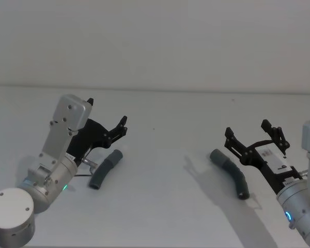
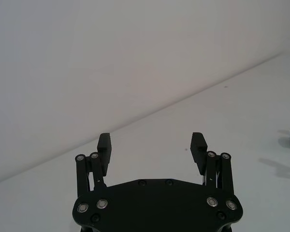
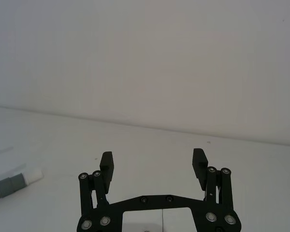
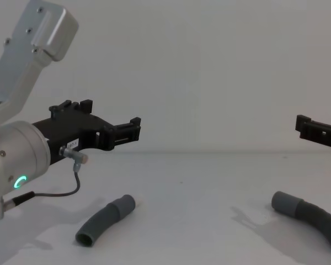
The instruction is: Use both hands to pick up one end of the pipe from the table, align the ends, and insert them.
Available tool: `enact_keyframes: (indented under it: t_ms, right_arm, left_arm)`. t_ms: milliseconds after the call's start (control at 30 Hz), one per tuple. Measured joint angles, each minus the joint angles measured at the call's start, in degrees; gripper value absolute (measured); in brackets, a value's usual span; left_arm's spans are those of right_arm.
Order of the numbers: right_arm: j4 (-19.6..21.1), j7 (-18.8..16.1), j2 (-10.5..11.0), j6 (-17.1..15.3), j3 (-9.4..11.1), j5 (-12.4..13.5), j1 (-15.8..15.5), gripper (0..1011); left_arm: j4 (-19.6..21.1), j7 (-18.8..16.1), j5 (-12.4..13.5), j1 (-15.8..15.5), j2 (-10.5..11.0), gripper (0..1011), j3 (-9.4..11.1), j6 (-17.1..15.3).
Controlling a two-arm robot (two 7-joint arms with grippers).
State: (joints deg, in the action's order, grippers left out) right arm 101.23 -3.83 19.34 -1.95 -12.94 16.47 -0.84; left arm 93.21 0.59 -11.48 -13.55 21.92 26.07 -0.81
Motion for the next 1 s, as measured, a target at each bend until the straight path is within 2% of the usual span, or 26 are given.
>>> enact_keyframes:
  t_ms: [1000]
  right_arm:
    - [0.0,0.0,0.0,0.0,0.0,0.0,0.0,1001]
  left_arm:
    - [0.0,0.0,0.0,0.0,0.0,1001,-0.1,0.0]
